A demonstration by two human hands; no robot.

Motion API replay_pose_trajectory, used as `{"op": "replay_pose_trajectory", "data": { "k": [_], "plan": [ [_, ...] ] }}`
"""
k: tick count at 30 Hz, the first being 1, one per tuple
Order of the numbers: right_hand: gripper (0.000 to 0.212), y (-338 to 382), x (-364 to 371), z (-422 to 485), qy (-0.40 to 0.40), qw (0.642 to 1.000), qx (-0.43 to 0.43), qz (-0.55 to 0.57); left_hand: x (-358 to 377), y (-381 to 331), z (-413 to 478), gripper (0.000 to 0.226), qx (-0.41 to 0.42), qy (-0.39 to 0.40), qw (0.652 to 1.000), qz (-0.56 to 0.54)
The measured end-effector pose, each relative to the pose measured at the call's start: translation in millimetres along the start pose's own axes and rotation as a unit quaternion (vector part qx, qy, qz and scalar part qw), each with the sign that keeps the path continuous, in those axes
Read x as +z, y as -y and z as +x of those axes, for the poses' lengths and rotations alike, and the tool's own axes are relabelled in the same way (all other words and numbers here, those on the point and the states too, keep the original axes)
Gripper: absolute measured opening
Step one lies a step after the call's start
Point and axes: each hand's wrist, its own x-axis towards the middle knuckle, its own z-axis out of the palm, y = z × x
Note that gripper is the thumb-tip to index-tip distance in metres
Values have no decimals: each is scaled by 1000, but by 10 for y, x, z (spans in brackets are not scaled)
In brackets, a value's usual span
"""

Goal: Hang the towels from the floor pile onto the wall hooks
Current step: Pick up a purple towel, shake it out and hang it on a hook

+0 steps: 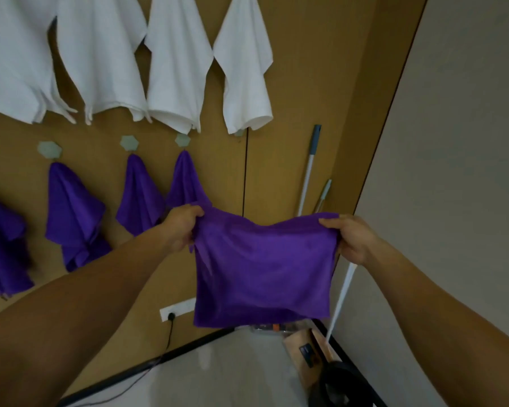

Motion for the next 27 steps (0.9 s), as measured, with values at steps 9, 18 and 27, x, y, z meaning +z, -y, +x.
{"op": "replay_pose_trajectory", "data": {
  "k": [9, 18, 27],
  "plan": [
    [14, 57, -286, 468, -94, 993, -65, 13, -59, -173, 60, 9, 46, -126, 989, 59],
    [13, 141, -375, 619, -10, 998, -34, 50, -38, -100, 8, 7, -6, -134, 990, -45],
    [70, 169, -292, 773, -2, 996, -77, 44, 24, -203, -130, 25, -23, -66, 992, -100]
  ]
}}
